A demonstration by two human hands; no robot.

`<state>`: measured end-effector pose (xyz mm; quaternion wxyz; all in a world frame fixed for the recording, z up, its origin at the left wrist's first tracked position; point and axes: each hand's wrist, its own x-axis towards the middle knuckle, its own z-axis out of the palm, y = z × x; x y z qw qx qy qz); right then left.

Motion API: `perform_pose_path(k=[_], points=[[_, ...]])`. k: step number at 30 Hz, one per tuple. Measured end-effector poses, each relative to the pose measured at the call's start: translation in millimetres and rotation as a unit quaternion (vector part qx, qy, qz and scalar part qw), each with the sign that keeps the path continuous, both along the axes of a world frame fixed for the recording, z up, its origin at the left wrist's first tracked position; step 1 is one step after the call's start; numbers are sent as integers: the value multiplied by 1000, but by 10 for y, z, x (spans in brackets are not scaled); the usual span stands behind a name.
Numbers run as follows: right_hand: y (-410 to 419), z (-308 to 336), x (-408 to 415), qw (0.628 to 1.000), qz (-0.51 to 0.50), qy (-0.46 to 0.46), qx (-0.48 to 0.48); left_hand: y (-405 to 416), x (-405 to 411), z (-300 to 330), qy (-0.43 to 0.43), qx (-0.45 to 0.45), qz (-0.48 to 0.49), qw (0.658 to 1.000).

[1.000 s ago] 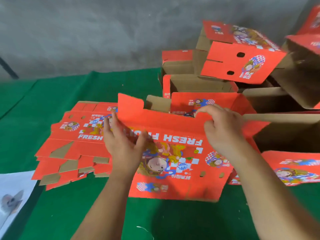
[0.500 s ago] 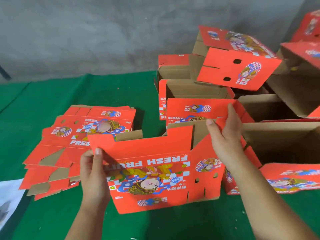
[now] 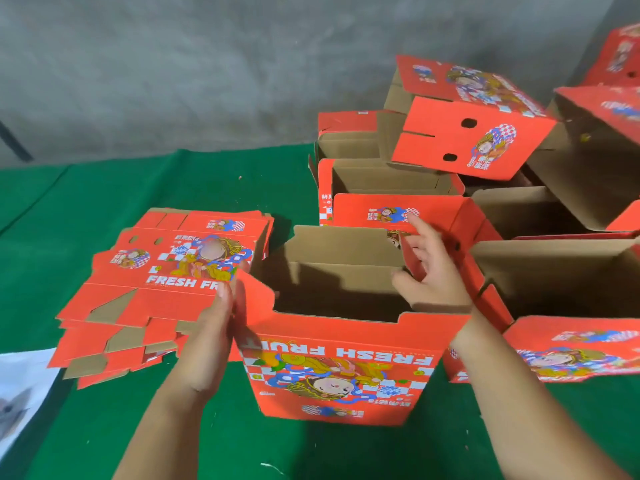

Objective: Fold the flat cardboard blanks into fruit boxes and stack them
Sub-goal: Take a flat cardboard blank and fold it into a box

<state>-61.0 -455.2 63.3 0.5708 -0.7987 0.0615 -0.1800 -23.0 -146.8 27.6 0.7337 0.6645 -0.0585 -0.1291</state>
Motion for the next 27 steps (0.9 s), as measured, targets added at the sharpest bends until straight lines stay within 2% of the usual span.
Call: perform_pose_path(k=[1, 2, 4, 5, 7, 8, 10, 12, 14, 17, 20, 22, 25, 27], points=[[-21, 22, -19, 1000, -10, -16, 15, -28, 65, 8, 16, 24, -3, 1000], [-33, 36, -36, 998, -27, -40, 35, 15, 113, 4, 14, 43, -48, 998], [-45, 41, -76, 990, -61, -91, 93, 68, 234, -68, 67, 119, 2, 991], [-40, 37, -100, 982, -68, -107, 141, 62, 240, -54, 53, 175, 51, 982], [-38, 8, -130, 975, -62, -112, 184, -45, 30, 58, -39, 279, 71, 957], [-45, -3, -129, 978, -55, -101, 172, -59, -127, 100, -84, 280, 62, 954], [-95, -40, -97, 986, -45, -66, 148, -95, -264, 11, -147, 277, 107, 944], [-173, -94, -82, 986, -52, -45, 149, -256, -215, 29, -115, 331, 156, 924], [-249, -159, -123, 983, -86, -37, 160, -335, -204, 15, -108, 377, 144, 909], [-332, -169, -191, 975, -116, -15, 191, -335, -249, -57, -143, 333, 121, 924], [-360, -138, -238, 980, -118, 2, 160, -351, -176, -30, -124, 270, 148, 943], [-359, -126, -270, 984, -103, 9, 145, -324, -137, 10, -142, 256, 141, 946], [-394, -136, -275, 984, -98, 18, 151, -302, -78, 148, -105, 150, 74, 980], [-414, -162, -259, 978, -107, -2, 179, -239, -37, 247, -95, 142, 0, 985]])
